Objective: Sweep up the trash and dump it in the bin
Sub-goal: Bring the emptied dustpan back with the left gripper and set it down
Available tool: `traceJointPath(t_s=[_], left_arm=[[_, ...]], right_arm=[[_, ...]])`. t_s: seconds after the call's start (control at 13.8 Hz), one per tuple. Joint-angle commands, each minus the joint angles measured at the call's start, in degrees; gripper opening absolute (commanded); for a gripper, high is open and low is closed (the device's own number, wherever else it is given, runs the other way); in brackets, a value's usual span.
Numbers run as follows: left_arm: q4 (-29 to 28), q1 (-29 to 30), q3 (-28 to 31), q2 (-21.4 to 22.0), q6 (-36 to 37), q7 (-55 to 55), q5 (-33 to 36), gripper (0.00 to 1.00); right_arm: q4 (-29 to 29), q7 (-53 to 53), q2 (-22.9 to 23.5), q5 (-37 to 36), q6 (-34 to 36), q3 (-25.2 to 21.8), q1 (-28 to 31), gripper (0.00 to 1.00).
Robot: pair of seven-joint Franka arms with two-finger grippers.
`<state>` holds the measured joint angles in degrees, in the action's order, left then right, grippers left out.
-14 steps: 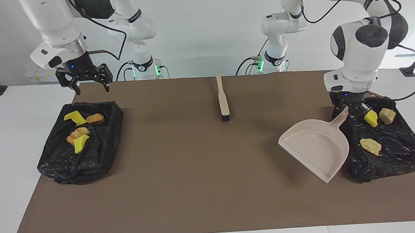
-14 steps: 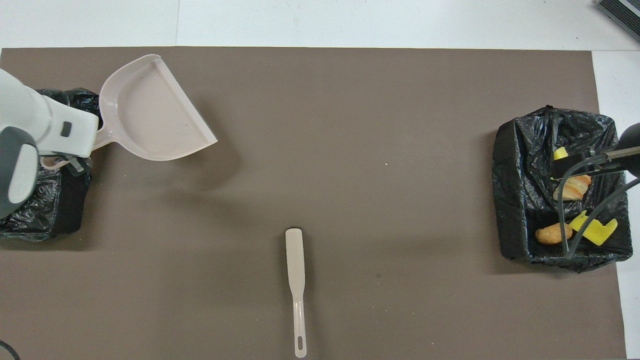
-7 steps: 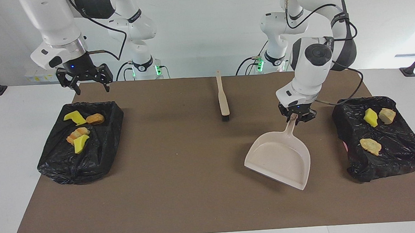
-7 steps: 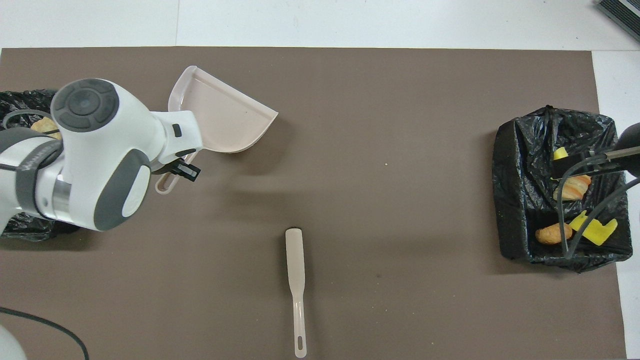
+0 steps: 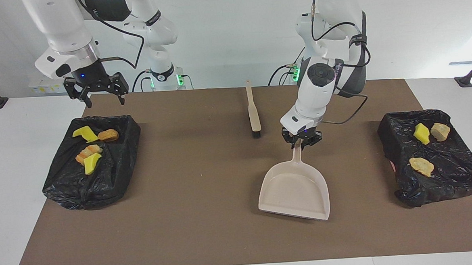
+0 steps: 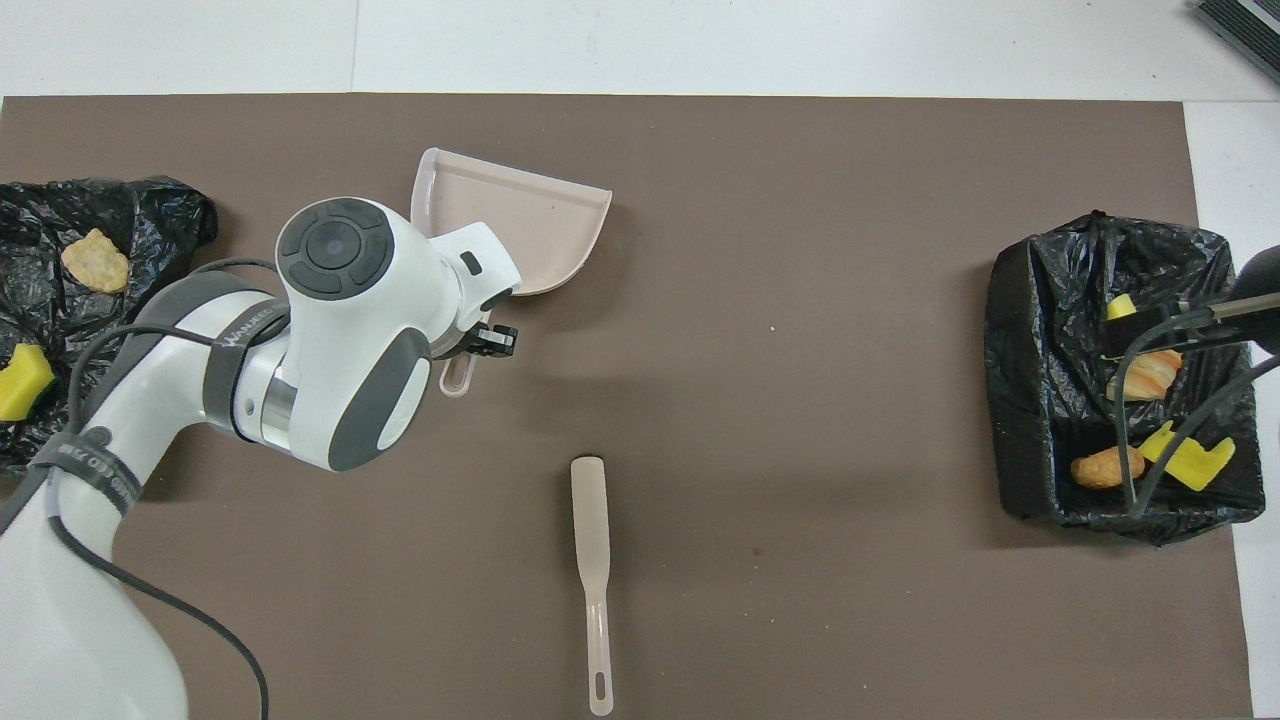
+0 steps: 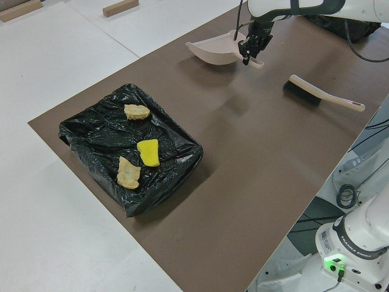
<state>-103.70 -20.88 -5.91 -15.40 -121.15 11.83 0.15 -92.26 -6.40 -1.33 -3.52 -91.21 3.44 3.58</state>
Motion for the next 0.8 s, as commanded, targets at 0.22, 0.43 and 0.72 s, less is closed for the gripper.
traceJointPath(t_s=[0.22,0.43,0.72], left_arm=[[4.91,-4.44,1.25,-4.46,-2.33,8.29,-2.88,0.0],[5.0,-6.63,1.25,-6.91,-3.47,13.11,-2.88,0.0],[5.7,-6.9,1.25,-7.27,-4.62,13.66,-2.79,0.0]], right_arm=[[0.41,-1.16,0.1,-0.43,0.77,0.6,0.63,1.0],[0.41,-1.16,0.01,-0.43,0.85,0.6,0.63,1.0],[0.41,-1.24,-0.07,-0.43,0.77,0.6,0.63,1.0]])
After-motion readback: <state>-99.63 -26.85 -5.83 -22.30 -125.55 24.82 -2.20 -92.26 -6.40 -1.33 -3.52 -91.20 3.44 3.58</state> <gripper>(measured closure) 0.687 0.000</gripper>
